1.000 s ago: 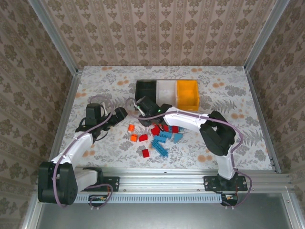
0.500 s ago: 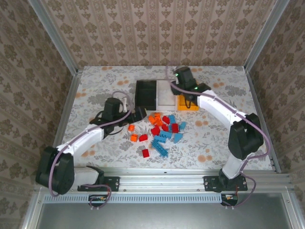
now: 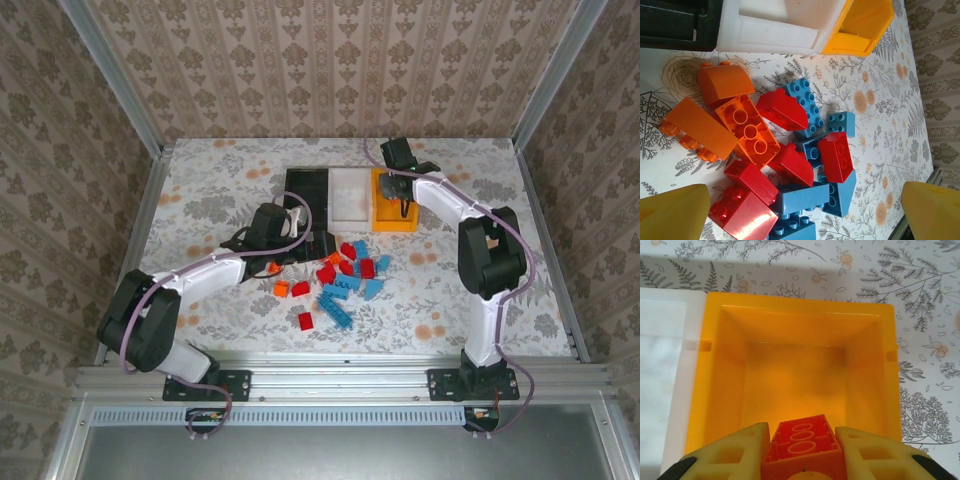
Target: Sort the legos into containers by color
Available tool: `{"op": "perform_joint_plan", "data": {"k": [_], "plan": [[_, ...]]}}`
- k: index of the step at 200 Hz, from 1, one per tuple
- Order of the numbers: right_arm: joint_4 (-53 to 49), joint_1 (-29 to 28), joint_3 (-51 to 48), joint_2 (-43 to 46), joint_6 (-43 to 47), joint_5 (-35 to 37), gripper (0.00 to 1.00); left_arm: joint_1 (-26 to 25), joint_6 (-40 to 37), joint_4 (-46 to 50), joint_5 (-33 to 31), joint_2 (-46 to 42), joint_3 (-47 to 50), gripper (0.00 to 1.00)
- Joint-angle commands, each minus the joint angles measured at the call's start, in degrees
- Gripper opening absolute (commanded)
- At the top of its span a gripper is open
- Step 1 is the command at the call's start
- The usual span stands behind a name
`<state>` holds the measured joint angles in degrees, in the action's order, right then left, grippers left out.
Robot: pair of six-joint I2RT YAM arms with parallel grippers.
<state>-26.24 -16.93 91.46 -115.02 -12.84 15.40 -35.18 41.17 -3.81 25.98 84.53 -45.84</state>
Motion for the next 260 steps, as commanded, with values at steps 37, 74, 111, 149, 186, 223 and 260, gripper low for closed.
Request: {"op": "perform_joint_plan", "data": {"k": [37,74,111,149,186,223,260], "plan": [[-3.79,-0.3,3.65,-1.1,-0.94,-1.28,0.48,-0.07,-1.07,0.95,0.29,-0.75,-1.49,1.0],[-2.79,-0.3,2.51,2.97,-0.87,-2.23,0.51,0.2,-2.66,2.99,-0.31,-1.32,-2.78,1.0],[-1.95,-2.88,-4.54,10.27,-3.68,0.59,0.5,1.96,-3.35,4.28,-1.04,-3.62,-2.56,1.0],[-1.98,-12.61,-20.9,21.9,-12.57,8.08,0.51,6.29,-4.76,13.6,-10.58,-9.5,-0.93,1.0],[2.39,-18.47,-35.05,27.64,-21.12,-0.83,0.56,11.96,-2.58,15.28,-13.85,-15.54,6.37,1.0],[5.91,-20.34,-36.71,25.5,-20.7,-5.89,0.67,12.5,-0.85,12.55,-12.08,-17.72,10.18,1.0],[8.15,-20.25,-36.56,23.57,-20.19,-9.48,0.67,11.85,-1.01,12.44,-10.51,-16.6,9.37,1.0]]}}
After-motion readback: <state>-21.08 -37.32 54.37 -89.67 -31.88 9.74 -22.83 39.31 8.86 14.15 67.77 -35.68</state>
